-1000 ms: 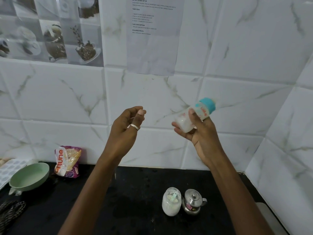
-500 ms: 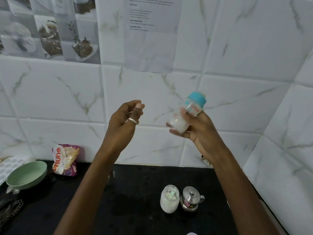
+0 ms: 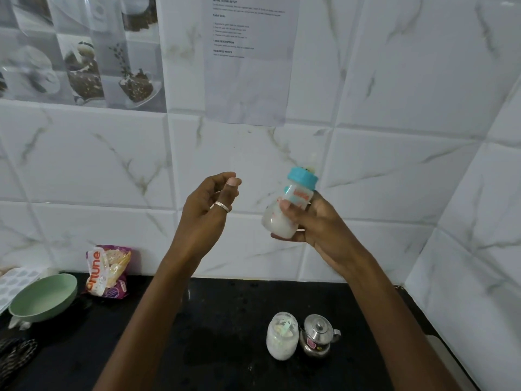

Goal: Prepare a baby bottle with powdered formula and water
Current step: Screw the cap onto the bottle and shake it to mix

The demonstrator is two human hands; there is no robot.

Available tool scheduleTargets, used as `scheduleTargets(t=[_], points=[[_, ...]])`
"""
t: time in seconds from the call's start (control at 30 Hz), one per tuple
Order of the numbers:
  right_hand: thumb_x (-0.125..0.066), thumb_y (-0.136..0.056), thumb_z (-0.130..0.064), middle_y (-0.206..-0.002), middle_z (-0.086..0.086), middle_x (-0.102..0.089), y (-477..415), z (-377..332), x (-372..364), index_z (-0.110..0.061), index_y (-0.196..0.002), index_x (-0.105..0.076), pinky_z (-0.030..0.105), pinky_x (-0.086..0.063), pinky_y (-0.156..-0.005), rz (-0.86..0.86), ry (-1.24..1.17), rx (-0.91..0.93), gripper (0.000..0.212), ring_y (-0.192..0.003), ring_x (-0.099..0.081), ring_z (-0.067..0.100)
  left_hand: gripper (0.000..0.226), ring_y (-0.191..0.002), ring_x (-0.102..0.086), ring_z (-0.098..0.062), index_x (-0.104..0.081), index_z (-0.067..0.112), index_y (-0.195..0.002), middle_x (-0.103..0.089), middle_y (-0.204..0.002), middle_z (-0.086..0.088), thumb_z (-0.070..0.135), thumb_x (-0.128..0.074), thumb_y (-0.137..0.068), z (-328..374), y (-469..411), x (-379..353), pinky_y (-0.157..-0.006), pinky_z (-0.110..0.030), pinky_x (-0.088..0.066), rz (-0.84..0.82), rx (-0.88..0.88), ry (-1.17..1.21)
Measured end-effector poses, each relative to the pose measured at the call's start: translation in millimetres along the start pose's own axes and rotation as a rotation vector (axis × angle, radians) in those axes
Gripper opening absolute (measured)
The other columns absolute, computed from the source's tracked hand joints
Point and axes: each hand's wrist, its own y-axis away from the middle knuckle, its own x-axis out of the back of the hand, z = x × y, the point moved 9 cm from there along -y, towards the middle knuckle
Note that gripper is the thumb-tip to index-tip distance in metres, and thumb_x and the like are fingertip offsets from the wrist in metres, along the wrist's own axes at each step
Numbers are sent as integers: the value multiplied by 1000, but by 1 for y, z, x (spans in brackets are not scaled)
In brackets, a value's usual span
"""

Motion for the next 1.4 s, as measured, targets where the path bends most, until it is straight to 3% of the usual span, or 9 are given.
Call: scheduleTargets(t=[0.3, 0.43, 0.57, 0.7, 0.83, 0.97, 1.13, 1.3, 1.4], points=[[-79, -80, -36, -121, 14, -68, 0, 5, 5, -14, -129, -55, 52, -61, -87, 17, 8, 5, 59, -119, -67, 36, 41, -113, -69, -4, -67, 36, -121, -74, -116, 16, 61, -54, -90, -2, -1, 2, -100, -36, -57, 8, 7, 7], [-72, -83, -31, -120, 14, -69, -3, -8, 26, -11, -127, -52, 46, -63, -82, 169, -321, 105, 52, -112, -71, 42, 36, -114, -69, -3, -66, 38, -120, -74, -118, 17, 59, -54, -93, -3, -1, 0, -101, -36, -57, -3, 11, 7], [-75, -81, -34, -123, 9, -68, -1, 10, 8, -16, -129, -55, 52, -61, -90, 32, 40, 12, 55, -121, -67, 33, 42, -114, -69, -4, -66, 38, -120, -74, -117, 16, 63, -54, -89, -4, -2, -1, -101, -36, -57, 1, 11, 6], [-73, -86, -33, -129, 17, -66, -5, 6, 22, -10, -137, -49, 50, -61, -87, 152, -297, 83, 60, -118, -68, 39, 42, -114, -69, -4, -66, 39, -119, -73, -120, 16, 63, -53, -88, -5, -1, -5, -100, -35, -57, -14, 8, 5], [-73, -85, -37, -129, 13, -68, 0, 25, 4, -20, -132, -55, 51, -60, -93, 6, 81, -29, 53, -122, -66, 31, 41, -114, -69, -4, -66, 39, -119, -73, -120, 17, 62, -53, -88, -4, -3, -5, -99, -33, -57, -12, 3, -1], [-70, -87, -31, -130, 14, -68, -4, 12, 22, -13, -137, -52, 48, -62, -86, 143, -343, 58, 56, -117, -69, 40, 42, -113, -69, -3, -66, 39, -120, -73, -119, 17, 62, -53, -88, -5, -2, -4, -98, -32, -57, -16, 3, 2], [-75, -86, -41, -128, 8, -70, 0, 32, 4, -21, -130, -53, 36, -58, -93, 13, 154, -20, 53, -119, -67, 23, 47, -115, -68, -6, -66, 35, -124, -72, -122, 16, 63, -53, -89, -7, -3, -4, -100, -35, -57, -10, 6, -8], [-70, -85, -40, -131, 10, -69, -3, 13, 33, -19, -137, -52, 31, -57, -86, 200, -125, 87, 59, -120, -67, 23, 45, -115, -69, -5, -66, 37, -123, -73, -121, 17, 63, -53, -89, -12, -2, -5, -102, -36, -56, -24, 18, 1], [-74, -84, -35, -123, 6, -72, 0, 18, 17, -18, -128, -57, 31, -55, -90, 69, 90, 52, 50, -113, -70, 17, 44, -114, -69, -5, -66, 37, -122, -73, -121, 17, 63, -54, -89, -13, -4, -5, -102, -38, -57, -17, 18, -4]])
